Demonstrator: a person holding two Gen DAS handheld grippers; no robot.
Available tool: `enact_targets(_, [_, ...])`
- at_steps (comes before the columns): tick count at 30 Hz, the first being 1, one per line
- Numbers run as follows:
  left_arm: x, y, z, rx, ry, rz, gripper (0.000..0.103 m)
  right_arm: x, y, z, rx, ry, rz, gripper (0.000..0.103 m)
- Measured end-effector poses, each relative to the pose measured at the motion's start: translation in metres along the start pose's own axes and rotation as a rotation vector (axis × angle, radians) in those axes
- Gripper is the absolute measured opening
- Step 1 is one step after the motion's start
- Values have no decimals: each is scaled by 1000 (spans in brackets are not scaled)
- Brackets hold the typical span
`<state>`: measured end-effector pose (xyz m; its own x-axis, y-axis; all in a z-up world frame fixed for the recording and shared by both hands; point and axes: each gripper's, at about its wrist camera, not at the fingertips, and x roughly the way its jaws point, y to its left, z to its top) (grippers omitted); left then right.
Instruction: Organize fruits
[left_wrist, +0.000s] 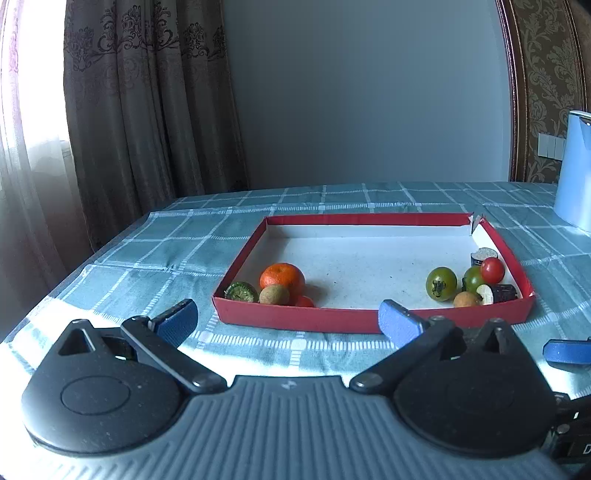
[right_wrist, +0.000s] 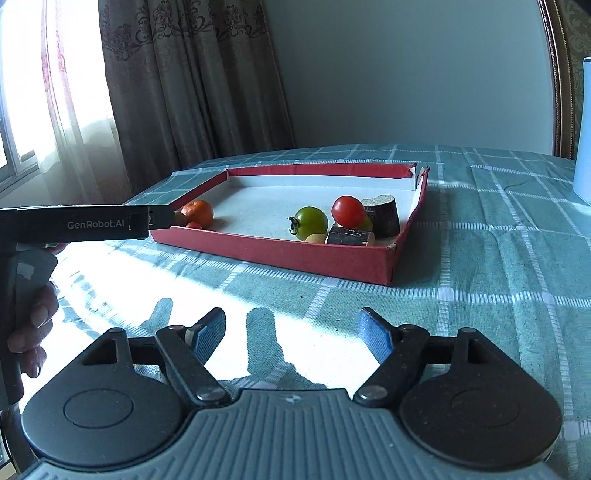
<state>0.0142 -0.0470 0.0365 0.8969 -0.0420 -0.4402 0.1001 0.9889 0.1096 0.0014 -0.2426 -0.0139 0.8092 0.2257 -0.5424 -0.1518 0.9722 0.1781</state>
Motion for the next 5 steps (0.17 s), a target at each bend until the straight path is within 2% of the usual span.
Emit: enact_targets(5, [-9,8,-9,-15,2,6,103,1,0,0,5,4,-14,79])
